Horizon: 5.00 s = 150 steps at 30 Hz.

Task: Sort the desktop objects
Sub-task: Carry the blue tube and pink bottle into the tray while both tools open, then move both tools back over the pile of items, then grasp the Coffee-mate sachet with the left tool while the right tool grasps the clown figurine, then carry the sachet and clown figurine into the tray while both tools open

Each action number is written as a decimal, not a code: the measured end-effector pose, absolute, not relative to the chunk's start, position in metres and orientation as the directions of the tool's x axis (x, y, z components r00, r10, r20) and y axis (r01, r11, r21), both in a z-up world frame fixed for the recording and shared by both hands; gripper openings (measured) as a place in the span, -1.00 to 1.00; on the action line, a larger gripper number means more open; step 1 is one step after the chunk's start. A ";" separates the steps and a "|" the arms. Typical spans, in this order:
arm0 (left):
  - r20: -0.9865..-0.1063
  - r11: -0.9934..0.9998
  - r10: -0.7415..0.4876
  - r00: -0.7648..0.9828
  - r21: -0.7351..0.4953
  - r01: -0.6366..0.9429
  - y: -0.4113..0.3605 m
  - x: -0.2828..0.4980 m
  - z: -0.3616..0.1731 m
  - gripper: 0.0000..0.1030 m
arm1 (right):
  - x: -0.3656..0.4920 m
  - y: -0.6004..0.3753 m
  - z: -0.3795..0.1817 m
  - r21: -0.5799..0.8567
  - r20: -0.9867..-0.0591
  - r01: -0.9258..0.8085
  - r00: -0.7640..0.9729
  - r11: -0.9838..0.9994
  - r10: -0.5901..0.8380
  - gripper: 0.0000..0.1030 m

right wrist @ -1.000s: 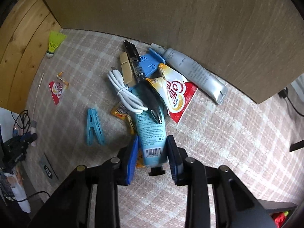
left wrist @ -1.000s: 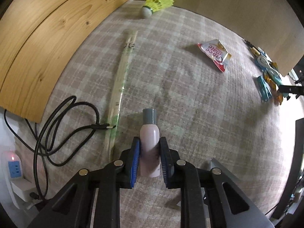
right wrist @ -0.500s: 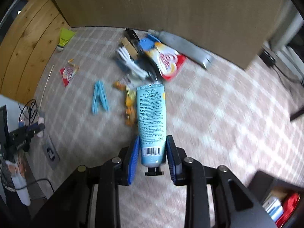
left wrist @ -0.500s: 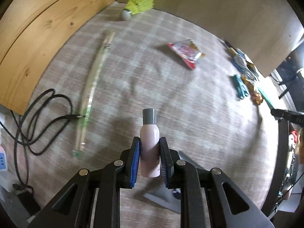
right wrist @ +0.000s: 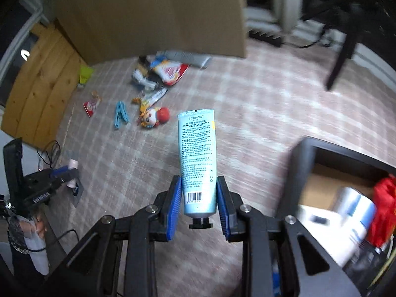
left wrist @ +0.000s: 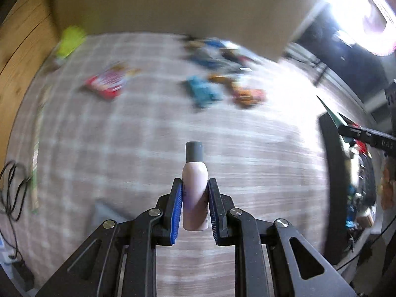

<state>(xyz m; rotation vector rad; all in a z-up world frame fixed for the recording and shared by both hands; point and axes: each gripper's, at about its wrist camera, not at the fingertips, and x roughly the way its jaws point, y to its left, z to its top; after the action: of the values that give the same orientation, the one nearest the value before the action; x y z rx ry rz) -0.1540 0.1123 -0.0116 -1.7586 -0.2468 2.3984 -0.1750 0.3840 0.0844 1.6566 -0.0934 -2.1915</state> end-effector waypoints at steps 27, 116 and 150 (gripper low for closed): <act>-0.912 -0.657 0.411 -0.014 -0.285 -0.698 0.449 -0.055 0.031 -0.63 | -0.029 0.655 0.127 0.197 -0.913 -0.224 -0.396 -0.954 -0.096 -0.47; -0.952 -0.992 0.117 -0.285 -0.123 0.005 -0.021 -0.315 -0.070 -0.72 | -0.251 0.219 0.013 0.093 -0.978 0.337 -0.144 -0.937 -0.149 -0.05; -0.874 -0.819 0.419 -0.247 -0.246 -0.518 0.243 -0.192 0.056 -0.75 | -0.134 0.465 0.120 0.155 -0.933 0.035 -0.323 -0.987 -0.158 -0.06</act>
<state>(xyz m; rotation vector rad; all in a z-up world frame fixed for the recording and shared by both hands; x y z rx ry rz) -0.1915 0.2429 0.0560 -1.4275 0.1225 2.0958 -0.1335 0.4645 0.1196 1.7526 -0.1603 -2.4574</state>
